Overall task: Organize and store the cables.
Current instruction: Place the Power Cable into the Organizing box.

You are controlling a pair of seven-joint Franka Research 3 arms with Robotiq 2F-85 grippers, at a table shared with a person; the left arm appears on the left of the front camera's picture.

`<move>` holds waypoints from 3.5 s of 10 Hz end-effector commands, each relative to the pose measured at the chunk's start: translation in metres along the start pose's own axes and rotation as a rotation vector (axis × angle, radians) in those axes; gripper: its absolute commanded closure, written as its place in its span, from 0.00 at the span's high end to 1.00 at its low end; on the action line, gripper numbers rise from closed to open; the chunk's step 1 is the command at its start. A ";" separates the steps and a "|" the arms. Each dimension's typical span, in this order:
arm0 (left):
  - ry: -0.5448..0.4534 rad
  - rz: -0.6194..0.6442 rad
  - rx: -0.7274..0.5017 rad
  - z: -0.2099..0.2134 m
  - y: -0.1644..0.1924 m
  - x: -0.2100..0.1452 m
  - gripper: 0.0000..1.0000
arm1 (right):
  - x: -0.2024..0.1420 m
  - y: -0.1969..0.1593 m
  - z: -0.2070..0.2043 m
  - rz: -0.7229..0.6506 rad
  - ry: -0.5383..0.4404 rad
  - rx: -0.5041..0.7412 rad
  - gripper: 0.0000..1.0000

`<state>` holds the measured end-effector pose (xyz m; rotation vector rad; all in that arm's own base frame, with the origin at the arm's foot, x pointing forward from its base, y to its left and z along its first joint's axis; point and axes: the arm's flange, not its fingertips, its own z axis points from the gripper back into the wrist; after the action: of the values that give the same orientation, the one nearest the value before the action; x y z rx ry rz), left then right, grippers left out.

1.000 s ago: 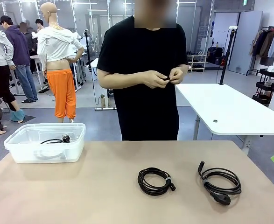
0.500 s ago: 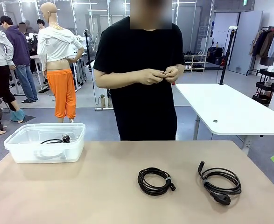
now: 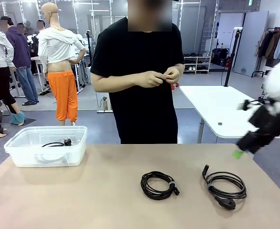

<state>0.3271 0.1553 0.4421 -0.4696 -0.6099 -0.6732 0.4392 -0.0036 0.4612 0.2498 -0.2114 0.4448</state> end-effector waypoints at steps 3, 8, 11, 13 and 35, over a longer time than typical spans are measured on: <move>-0.020 0.000 0.003 -0.002 0.000 -0.002 0.99 | 0.052 0.025 -0.104 -0.155 0.222 -0.188 1.00; -0.020 0.000 0.003 -0.002 0.000 -0.002 0.99 | 0.043 0.045 -0.133 -0.203 0.260 -0.173 1.00; -0.020 0.000 0.003 -0.002 0.000 -0.002 0.99 | 0.032 0.052 -0.152 -0.286 0.260 -0.213 1.00; -0.020 0.000 0.003 -0.002 0.000 -0.002 0.99 | 0.028 0.053 -0.163 -0.312 0.219 -0.221 1.00; -0.020 0.000 0.003 -0.002 0.000 -0.002 0.99 | 0.046 0.066 -0.063 -0.340 0.093 -0.201 0.00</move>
<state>0.3271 0.1558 0.4414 -0.4691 -0.6078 -0.6704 0.4625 0.0924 0.4266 0.0484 -0.1080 0.1001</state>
